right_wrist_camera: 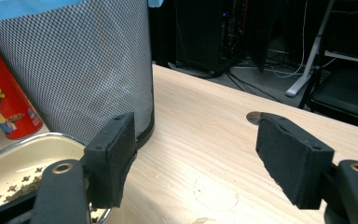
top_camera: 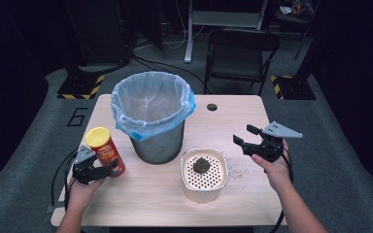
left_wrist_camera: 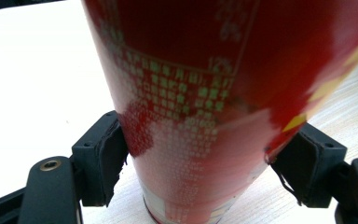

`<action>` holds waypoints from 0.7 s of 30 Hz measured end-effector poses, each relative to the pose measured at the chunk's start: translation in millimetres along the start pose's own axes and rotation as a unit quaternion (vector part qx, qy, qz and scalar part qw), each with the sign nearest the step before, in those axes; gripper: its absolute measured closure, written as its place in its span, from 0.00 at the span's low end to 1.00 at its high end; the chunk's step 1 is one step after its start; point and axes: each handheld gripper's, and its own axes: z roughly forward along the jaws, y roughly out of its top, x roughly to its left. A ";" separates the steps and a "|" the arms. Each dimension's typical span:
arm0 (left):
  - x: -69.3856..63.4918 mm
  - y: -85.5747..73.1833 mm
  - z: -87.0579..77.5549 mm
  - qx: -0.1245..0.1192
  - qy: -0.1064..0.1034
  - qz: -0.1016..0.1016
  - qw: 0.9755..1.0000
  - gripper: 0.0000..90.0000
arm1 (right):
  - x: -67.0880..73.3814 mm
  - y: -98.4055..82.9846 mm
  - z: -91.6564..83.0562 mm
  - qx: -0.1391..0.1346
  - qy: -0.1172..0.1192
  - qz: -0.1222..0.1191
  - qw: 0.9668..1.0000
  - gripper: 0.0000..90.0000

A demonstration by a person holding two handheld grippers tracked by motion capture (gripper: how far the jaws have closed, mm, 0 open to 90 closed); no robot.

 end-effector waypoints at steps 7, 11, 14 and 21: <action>-0.3 4.1 -3.3 0.001 -0.001 -0.006 1.000 0.27 | -2.1 -9.4 0.8 0.008 -0.007 0.005 1.000 0.32; -1.6 9.7 -7.3 0.006 -0.009 -0.006 1.000 0.27 | -3.1 -16.5 1.5 0.012 -0.015 0.006 1.000 0.32; -3.0 13.4 -9.5 0.009 -0.012 -0.003 1.000 0.27 | -2.7 -22.7 2.9 0.018 -0.025 -0.003 1.000 0.33; -7.4 25.3 -15.3 0.010 -0.012 0.002 1.000 0.27 | 0.0 -36.5 7.3 0.029 -0.036 -0.008 0.999 0.33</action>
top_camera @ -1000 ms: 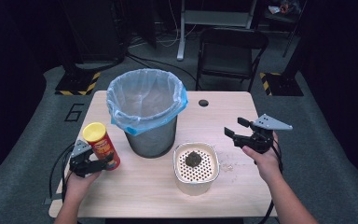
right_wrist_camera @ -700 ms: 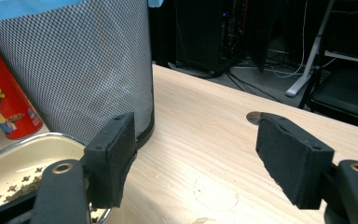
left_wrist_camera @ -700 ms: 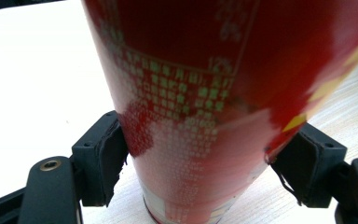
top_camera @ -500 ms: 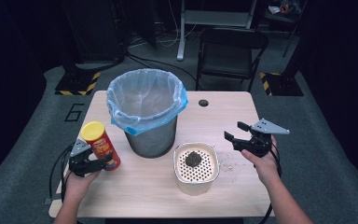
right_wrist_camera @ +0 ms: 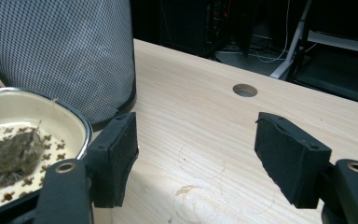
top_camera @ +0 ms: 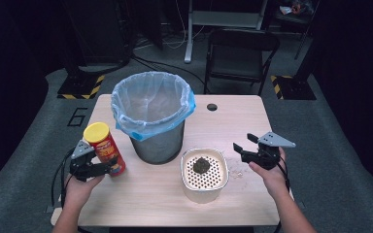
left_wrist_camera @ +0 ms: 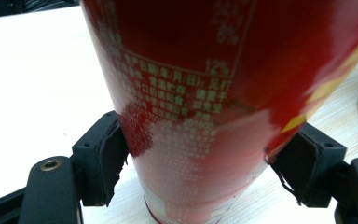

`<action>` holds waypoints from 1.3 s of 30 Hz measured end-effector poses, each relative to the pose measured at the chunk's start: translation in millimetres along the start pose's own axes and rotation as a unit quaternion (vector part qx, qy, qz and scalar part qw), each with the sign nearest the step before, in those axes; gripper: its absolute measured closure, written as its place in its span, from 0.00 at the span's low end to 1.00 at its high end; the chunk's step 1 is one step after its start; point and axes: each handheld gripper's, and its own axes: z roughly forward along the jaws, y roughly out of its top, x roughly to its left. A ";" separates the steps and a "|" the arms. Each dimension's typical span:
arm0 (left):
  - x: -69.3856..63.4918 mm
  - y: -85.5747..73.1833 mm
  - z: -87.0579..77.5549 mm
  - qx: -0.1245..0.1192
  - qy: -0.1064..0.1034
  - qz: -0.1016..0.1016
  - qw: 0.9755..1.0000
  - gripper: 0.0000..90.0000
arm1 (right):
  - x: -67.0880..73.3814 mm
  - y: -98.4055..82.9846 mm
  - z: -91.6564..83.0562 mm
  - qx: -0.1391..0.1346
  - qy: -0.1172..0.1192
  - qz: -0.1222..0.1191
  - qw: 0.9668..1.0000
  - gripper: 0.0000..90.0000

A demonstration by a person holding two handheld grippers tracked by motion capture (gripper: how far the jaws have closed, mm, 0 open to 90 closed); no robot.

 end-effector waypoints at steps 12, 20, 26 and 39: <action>-2.0 25.1 -16.7 0.001 0.004 0.001 1.000 0.27 | -2.1 -21.2 6.5 0.011 -0.018 0.005 1.000 0.33; -0.1 43.4 -27.0 0.006 0.007 0.004 1.000 0.27 | 1.8 -31.0 12.3 0.031 -0.013 -0.012 0.999 0.33; 0.3 60.2 -37.8 0.006 0.007 0.008 1.000 0.27 | 4.9 -32.1 12.7 0.033 -0.012 -0.020 0.999 0.33; -3.0 93.5 -60.8 -0.003 0.002 0.014 1.000 0.27 | 3.7 -38.1 9.2 0.040 -0.017 -0.014 0.999 0.33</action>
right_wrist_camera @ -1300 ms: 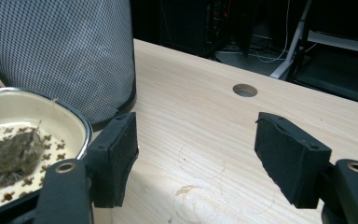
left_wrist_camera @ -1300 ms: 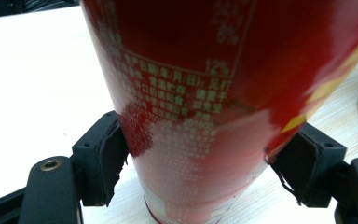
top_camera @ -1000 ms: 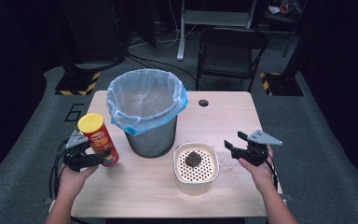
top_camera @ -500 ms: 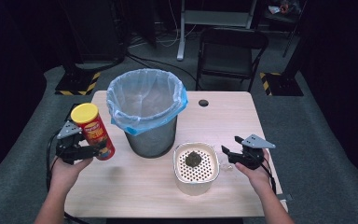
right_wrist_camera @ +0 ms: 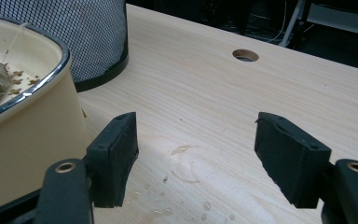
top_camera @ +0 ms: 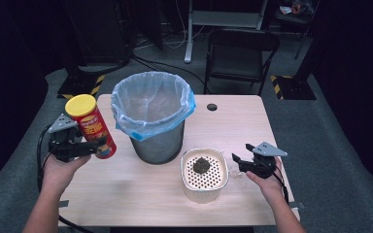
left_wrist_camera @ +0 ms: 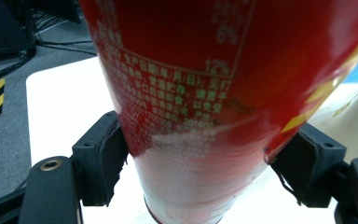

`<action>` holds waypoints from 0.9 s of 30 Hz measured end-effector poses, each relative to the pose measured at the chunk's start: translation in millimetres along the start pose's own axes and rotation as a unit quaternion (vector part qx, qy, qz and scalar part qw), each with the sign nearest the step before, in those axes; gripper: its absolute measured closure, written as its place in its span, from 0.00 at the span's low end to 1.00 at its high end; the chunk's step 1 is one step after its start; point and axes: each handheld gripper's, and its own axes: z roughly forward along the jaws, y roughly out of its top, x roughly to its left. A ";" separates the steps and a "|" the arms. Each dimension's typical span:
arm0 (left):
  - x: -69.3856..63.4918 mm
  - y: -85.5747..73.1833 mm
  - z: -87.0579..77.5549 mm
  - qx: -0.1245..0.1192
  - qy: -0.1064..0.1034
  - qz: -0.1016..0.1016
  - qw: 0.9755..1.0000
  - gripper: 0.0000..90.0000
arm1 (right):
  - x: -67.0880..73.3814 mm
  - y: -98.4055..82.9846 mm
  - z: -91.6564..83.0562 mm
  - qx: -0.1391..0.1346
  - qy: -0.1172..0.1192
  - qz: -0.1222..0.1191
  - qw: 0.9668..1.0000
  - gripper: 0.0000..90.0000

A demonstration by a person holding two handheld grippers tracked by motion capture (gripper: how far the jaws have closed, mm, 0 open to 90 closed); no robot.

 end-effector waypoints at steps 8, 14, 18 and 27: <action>-3.0 19.2 -10.6 0.008 0.002 0.011 1.000 0.27 | -1.7 -1.9 0.7 0.003 0.000 0.001 1.000 0.33; -4.9 30.5 -14.7 0.013 0.005 0.011 1.000 0.27 | -0.8 -2.2 0.3 0.004 0.000 0.003 1.000 0.33; -5.4 37.8 -18.0 0.015 0.004 0.006 1.000 0.27 | 0.3 -2.5 0.0 0.006 0.000 -0.002 1.000 0.33; -7.0 60.7 -33.1 0.016 0.003 0.015 1.000 0.27 | 0.0 -3.4 -0.5 0.007 -0.003 0.007 1.000 0.33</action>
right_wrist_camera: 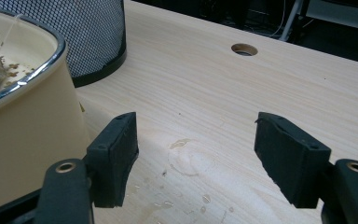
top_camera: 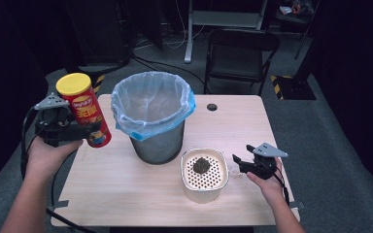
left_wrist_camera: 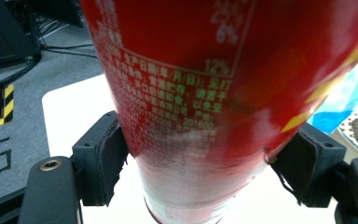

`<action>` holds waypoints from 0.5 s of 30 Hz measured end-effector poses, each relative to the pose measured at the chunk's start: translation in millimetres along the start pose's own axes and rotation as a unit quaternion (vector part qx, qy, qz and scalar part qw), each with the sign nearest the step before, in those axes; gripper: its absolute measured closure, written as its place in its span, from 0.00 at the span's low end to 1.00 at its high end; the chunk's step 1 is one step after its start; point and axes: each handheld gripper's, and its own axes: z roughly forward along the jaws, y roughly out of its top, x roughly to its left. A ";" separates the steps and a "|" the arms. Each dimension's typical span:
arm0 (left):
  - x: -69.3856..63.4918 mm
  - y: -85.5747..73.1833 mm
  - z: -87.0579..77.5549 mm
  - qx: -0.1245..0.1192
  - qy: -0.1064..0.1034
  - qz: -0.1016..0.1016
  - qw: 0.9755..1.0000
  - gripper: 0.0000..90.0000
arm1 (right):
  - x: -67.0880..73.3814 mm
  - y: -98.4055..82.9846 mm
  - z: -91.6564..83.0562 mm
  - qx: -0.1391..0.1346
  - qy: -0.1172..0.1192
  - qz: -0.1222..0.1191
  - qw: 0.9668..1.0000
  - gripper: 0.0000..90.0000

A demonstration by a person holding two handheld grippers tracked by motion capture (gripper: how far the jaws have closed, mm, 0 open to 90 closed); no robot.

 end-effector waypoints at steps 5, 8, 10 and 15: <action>-1.1 13.0 -7.6 0.000 0.005 0.004 1.000 0.27 | -1.1 -0.7 -0.4 0.002 -0.001 -0.002 1.000 0.33; -2.8 19.9 -10.5 -0.003 0.004 0.007 1.000 0.27 | -1.2 -0.9 -1.3 0.001 -0.004 0.003 1.000 0.33; -4.0 24.2 -11.9 -0.005 0.003 0.006 1.000 0.27 | -1.9 -1.2 -1.5 0.000 -0.004 0.005 1.000 0.33; -6.2 35.9 -13.7 -0.001 0.004 0.005 1.000 0.27 | -2.3 -2.1 -1.5 0.003 -0.006 0.007 1.000 0.33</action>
